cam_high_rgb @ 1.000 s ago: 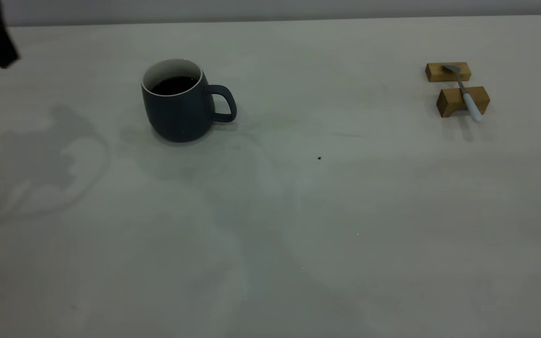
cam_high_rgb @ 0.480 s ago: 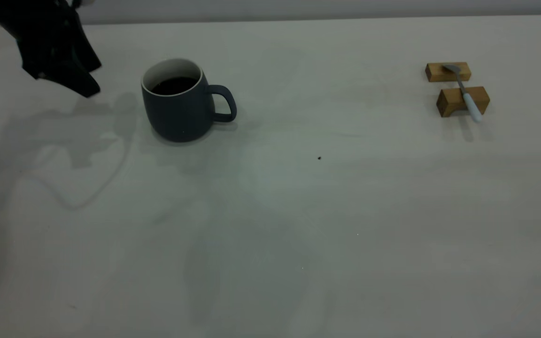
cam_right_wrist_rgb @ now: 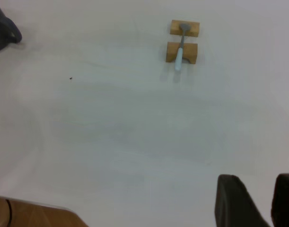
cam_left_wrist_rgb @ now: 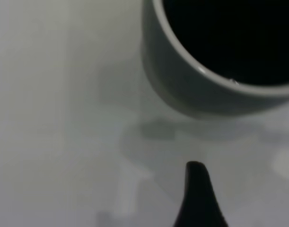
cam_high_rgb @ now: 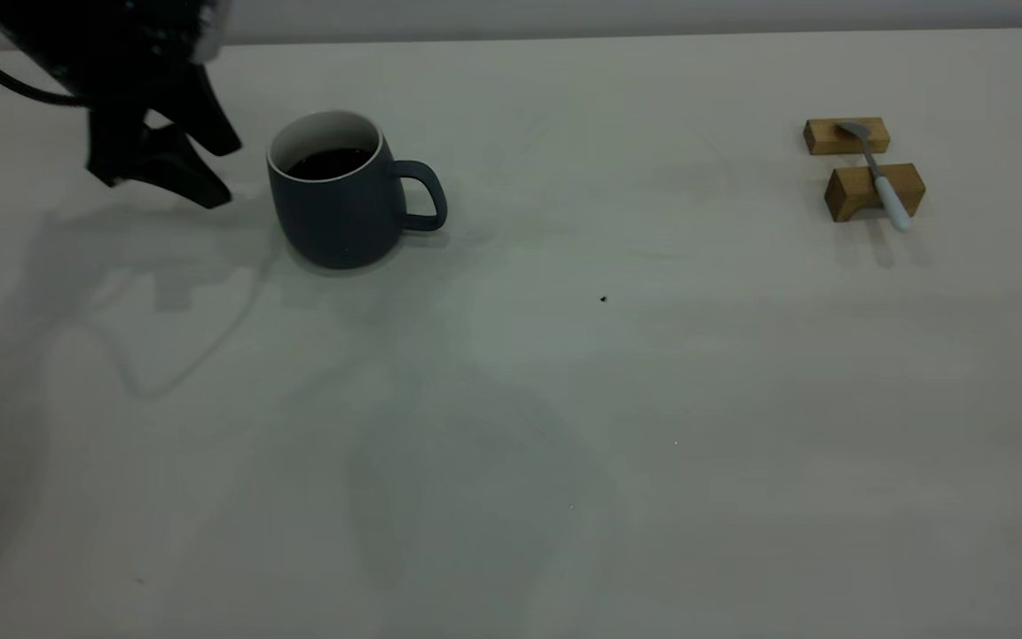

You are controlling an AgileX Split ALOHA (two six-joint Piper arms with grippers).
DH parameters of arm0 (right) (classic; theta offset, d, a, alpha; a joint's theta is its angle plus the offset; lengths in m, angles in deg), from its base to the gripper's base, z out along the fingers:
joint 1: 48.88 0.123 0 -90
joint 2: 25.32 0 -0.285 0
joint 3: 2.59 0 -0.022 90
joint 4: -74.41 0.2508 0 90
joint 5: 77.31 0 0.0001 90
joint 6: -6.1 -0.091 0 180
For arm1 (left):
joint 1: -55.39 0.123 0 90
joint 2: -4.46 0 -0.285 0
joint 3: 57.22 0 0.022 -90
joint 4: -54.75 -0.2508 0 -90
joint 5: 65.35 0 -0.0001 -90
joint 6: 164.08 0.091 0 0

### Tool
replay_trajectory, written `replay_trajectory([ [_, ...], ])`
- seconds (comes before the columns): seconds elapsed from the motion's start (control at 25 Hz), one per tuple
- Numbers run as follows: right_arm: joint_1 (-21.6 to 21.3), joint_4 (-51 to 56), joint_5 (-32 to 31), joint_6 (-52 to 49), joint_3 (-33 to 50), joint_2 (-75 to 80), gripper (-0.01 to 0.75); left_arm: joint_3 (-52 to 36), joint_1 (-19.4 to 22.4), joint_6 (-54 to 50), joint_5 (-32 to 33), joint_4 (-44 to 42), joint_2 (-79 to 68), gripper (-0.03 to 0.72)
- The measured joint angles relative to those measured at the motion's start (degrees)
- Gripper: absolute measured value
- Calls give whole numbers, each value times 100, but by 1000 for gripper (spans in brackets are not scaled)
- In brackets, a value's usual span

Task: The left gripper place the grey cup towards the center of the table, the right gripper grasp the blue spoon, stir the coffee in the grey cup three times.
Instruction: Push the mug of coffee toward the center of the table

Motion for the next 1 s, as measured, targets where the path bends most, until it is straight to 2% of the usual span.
replay_trajectory([
  [0.2,0,0,0,0,0,0,238,377,-136,26,-35,77,-300,585],
  [0.4,0,5,0,0,0,0,238,624,-330,32,242,80,-463,585],
  [1.0,0,5,0,0,0,0,238,647,-1455,32,-29,1154,-535,585],
])
